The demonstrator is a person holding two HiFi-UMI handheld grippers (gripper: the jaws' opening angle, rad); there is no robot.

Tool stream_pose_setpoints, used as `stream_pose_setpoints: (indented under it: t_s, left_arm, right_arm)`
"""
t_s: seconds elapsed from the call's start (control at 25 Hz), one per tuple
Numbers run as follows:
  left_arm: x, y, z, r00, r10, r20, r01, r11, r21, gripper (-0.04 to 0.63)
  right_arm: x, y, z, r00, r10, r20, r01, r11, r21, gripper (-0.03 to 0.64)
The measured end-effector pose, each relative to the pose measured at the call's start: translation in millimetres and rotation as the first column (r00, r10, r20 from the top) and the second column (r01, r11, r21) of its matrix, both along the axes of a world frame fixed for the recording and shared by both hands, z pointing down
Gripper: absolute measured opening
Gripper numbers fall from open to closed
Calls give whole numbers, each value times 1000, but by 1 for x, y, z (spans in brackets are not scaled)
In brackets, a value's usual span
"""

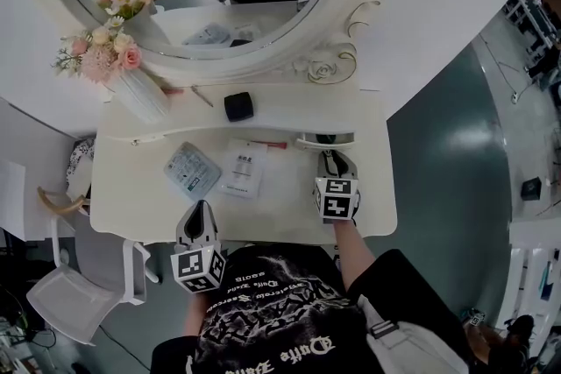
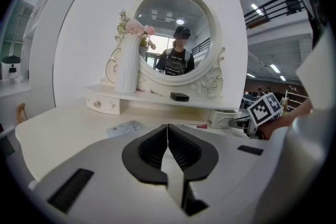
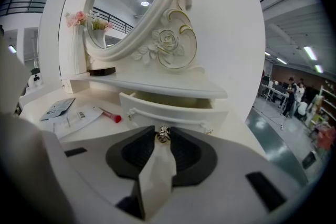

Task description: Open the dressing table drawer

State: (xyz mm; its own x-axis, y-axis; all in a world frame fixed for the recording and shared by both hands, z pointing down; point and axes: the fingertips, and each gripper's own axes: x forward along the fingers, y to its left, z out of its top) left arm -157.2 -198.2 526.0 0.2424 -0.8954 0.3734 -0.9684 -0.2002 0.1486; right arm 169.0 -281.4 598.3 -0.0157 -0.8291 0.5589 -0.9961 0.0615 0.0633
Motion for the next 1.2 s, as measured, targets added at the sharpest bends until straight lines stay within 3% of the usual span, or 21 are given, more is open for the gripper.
stream_pose_setpoints:
  t_s: [1.2]
  left_arm:
    - [-1, -1, -2, 999, 12, -39, -11, 1000, 27, 17]
  right_arm:
    - [-4, 19, 0, 999, 15, -34, -15, 1000, 1, 101]
